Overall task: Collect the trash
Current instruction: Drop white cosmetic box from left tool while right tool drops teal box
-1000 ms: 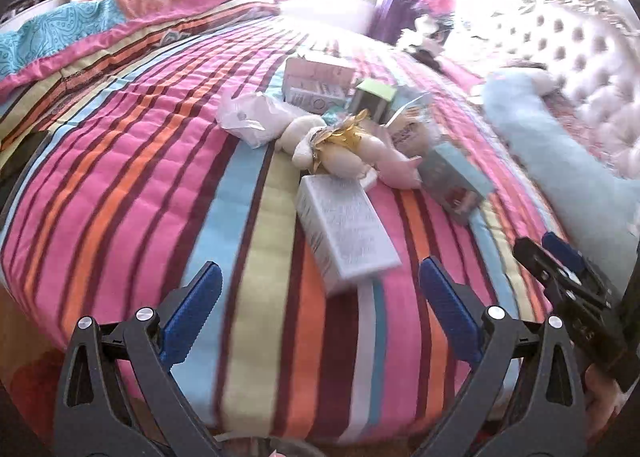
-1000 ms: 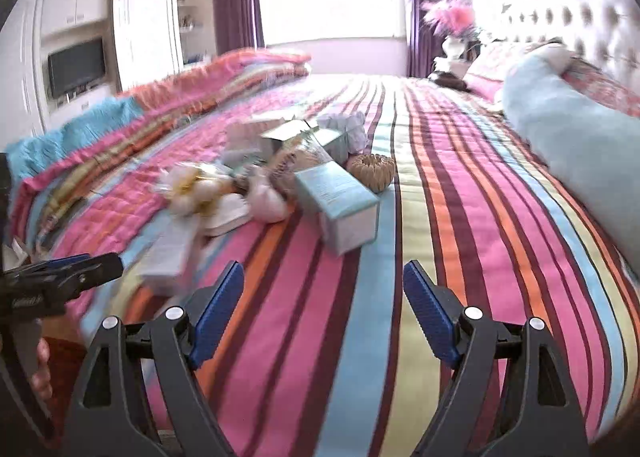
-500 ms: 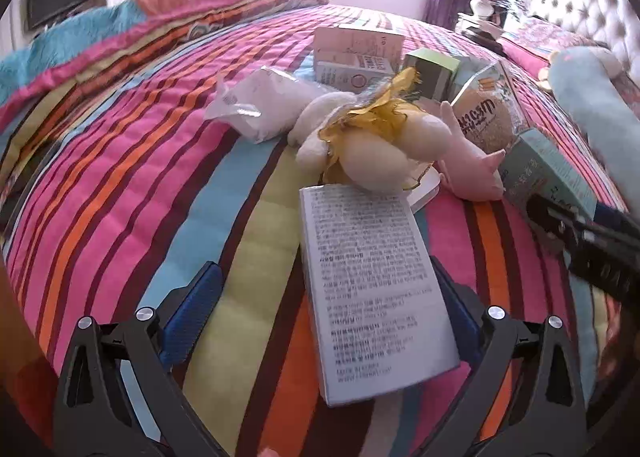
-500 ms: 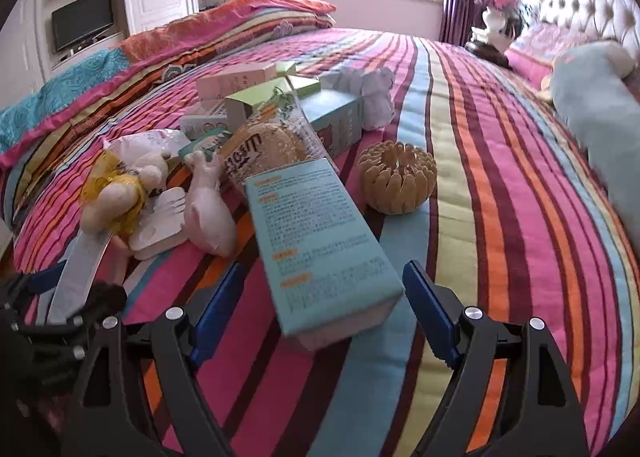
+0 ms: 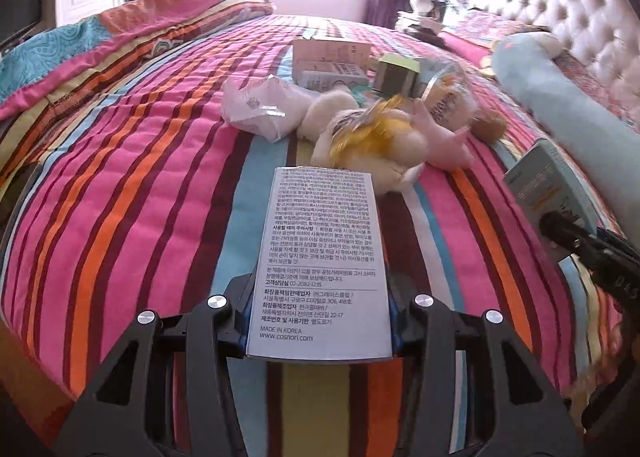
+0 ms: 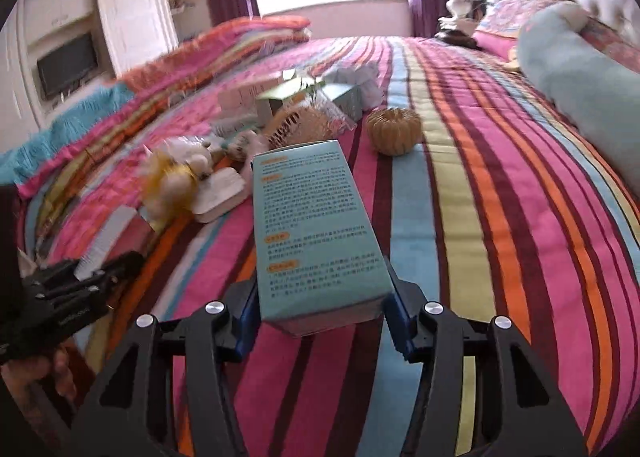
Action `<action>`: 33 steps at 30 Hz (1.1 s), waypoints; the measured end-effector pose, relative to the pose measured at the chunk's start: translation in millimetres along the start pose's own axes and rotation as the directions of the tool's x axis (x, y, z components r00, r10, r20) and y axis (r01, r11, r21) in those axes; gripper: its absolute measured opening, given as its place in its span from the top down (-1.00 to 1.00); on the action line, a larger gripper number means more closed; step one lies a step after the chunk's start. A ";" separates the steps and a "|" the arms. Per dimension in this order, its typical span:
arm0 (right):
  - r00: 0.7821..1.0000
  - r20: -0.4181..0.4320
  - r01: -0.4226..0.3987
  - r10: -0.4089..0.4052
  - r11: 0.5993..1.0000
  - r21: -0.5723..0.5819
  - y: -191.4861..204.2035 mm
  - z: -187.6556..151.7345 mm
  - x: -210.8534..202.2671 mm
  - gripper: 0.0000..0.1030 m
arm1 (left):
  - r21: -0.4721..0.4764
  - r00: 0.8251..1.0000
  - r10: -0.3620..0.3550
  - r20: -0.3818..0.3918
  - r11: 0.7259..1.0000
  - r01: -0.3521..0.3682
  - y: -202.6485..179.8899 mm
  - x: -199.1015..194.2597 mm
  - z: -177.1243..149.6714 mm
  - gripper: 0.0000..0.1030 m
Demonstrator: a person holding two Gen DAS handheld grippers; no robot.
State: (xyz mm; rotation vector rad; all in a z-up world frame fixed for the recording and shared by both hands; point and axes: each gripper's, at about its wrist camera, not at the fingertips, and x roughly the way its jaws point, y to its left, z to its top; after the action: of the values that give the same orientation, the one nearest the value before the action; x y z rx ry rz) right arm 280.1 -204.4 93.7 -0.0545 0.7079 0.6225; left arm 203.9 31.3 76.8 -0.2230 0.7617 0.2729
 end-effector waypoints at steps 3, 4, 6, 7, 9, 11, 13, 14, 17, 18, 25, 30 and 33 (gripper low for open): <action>0.998 0.044 -0.038 0.037 0.999 0.038 8.3 -19.3 -33.0 0.03 | 0.018 0.998 -0.068 0.004 0.998 0.067 10.0 -21.6 -16.7 0.09; 0.997 0.050 -0.062 0.060 0.997 0.042 15.0 -28.9 -45.6 0.03 | 0.035 0.996 -0.094 0.003 0.995 0.094 12.9 -30.8 -24.4 0.09; 0.995 0.057 -0.084 0.081 0.996 0.044 27.9 -46.1 -64.8 0.03 | 0.066 0.988 -0.154 -0.002 0.986 0.154 20.2 -52.0 -42.7 0.09; 0.994 0.059 -0.100 0.097 0.994 0.044 38.2 -58.4 -76.2 0.03 | 0.075 0.984 -0.181 -0.008 0.981 0.181 23.4 -59.8 -50.0 0.09; 0.990 0.058 -0.133 0.129 0.990 0.056 54.4 -80.8 -94.2 0.02 | 0.093 0.972 -0.234 -0.028 0.967 0.235 31.8 -79.1 -69.3 0.09; 0.987 0.040 -0.159 0.156 0.985 0.068 72.9 -109.4 -111.1 0.03 | 0.119 0.962 -0.266 -0.062 0.955 0.271 42.3 -98.3 -94.8 0.09; 0.984 0.000 -0.180 0.181 0.979 0.091 89.7 -139.0 -120.9 0.03 | 0.151 0.957 -0.273 -0.095 0.946 0.285 49.4 -112.8 -122.6 0.09; 0.982 -0.032 -0.180 0.184 0.979 0.098 98.4 -153.3 -120.9 0.03 | 0.163 0.956 -0.269 -0.119 0.944 0.286 51.2 -116.6 -138.2 0.09; 0.974 -0.137 -0.169 0.181 0.981 0.098 116.2 -185.7 -108.7 0.03 | 0.203 0.944 -0.243 -0.224 0.935 0.289 51.2 -113.0 -188.8 0.09; 0.968 -0.174 -0.164 0.181 0.981 0.107 118.3 -196.6 -101.8 0.03 | 0.204 0.936 -0.234 -0.264 0.935 0.291 50.5 -106.6 -203.1 0.09; 0.876 -0.461 -0.086 0.140 0.987 0.136 124.3 -261.8 -28.8 0.03 | 0.153 0.839 -0.193 -0.509 0.939 0.309 47.9 -41.1 -272.6 0.09; 0.817 -0.569 -0.060 0.096 0.995 0.082 132.9 -275.1 2.8 0.03 | 0.184 0.805 -0.115 -0.582 0.946 0.268 45.3 -8.7 -292.7 0.09; 0.799 -0.595 -0.055 0.090 0.995 0.078 132.4 -275.1 13.6 0.03 | 0.176 0.783 -0.106 -0.613 0.948 0.266 50.8 -2.4 -306.5 0.09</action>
State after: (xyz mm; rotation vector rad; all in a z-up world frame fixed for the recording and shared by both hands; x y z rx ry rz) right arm 52.2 -158.0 -104.6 -0.1788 1.3519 0.6625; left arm -12.3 -12.0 -142.1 -0.1374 1.3888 -0.1045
